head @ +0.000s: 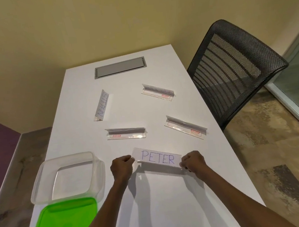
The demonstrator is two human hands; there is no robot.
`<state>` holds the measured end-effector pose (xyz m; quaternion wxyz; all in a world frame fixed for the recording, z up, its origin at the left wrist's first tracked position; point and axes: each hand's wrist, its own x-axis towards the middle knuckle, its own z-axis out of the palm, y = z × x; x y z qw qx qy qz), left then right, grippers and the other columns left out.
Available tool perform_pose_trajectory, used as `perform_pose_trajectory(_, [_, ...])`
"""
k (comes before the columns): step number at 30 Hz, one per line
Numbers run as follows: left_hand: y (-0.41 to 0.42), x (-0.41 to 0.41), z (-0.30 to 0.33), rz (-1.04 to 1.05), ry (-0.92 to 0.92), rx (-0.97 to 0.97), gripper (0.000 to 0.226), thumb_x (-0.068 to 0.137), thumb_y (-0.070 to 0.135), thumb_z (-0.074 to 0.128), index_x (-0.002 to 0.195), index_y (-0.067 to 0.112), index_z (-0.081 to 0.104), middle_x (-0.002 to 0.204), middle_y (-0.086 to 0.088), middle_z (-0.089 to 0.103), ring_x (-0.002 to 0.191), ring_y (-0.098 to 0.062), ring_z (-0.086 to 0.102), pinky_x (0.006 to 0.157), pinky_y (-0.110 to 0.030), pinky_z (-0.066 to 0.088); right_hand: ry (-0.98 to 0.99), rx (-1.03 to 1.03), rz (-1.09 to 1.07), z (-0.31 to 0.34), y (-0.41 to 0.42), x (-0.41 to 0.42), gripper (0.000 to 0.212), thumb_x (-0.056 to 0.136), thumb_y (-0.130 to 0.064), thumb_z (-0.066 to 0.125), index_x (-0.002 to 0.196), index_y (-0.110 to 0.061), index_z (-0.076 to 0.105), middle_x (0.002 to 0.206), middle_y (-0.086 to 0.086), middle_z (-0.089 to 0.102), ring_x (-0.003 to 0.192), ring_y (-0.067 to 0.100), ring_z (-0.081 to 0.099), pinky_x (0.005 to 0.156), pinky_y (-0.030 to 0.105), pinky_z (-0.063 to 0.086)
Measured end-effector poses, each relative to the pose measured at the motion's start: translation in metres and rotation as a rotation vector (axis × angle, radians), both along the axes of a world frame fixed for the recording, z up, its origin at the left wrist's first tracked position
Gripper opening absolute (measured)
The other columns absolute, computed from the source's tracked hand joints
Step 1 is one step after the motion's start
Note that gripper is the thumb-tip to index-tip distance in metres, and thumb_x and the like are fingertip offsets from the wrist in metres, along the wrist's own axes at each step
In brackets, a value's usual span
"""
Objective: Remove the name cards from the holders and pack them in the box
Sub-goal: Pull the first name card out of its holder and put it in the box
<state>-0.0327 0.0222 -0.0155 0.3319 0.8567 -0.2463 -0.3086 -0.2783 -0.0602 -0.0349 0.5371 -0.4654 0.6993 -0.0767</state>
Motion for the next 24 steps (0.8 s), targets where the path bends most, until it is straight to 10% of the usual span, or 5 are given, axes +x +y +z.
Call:
perform_pose_trajectory(8, [0.018,-0.008,-0.007,-0.02,-0.084,-0.03,0.023,0.085,0.016,0.07,0.107,0.009,0.074,0.11,-0.008,0.073,0.107,-0.023,0.067,0.09,-0.025,0.046,-0.002,-0.275,0.027,-0.002,-0.01,0.002,0.016,0.069,-0.002,0.075,0.084,-0.009,0.075,0.087,0.005,0.072,0.083,0.021,0.065,0.075,0.028,0.051])
perform_pose_trajectory(16, [0.021,-0.022,-0.022,-0.07,-0.207,0.03,0.019,0.088,0.012,0.058,0.074,0.007,0.071,0.065,-0.002,0.07,0.064,-0.03,0.055,0.053,-0.025,0.037,0.01,-0.406,0.056,-0.01,-0.015,0.0,0.013,0.071,-0.008,0.07,0.08,-0.017,0.074,0.077,-0.002,0.072,0.075,0.016,0.066,0.065,0.025,0.05])
perform_pose_trajectory(24, [0.023,-0.022,-0.044,-0.073,-0.128,0.101,0.032,0.087,0.003,0.05,0.105,0.015,0.075,0.108,-0.006,0.074,0.098,-0.027,0.064,0.077,-0.021,0.038,0.017,-0.435,0.078,-0.027,-0.02,0.004,0.011,0.069,-0.011,0.069,0.073,-0.02,0.072,0.071,-0.009,0.07,0.069,0.012,0.063,0.056,0.021,0.043])
